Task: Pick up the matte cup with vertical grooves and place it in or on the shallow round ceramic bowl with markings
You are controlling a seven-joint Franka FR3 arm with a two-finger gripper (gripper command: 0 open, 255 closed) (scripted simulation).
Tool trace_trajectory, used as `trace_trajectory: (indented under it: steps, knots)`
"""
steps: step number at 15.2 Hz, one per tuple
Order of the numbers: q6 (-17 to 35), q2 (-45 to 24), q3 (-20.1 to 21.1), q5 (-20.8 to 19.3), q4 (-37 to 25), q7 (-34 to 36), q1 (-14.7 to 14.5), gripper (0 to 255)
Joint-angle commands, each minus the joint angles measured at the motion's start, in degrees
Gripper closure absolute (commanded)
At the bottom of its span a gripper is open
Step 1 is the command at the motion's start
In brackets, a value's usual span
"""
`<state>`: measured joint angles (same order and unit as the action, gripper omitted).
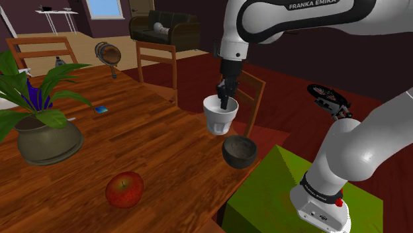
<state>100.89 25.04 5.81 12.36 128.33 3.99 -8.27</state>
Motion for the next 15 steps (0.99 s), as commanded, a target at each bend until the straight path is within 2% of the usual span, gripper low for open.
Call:
trace_trajectory:
  steps: [1,7,15]
  knots:
    - [-1.4,4.3,-1.2,-0.3,3.2,-1.4,0.4,255]
    - [-6.8,15.6,-5.3,-2.6,9.8,-5.4,2.1,255]
    - [-0.8,15.8,-5.0,-2.3,16.1,-6.2,2.1,255]
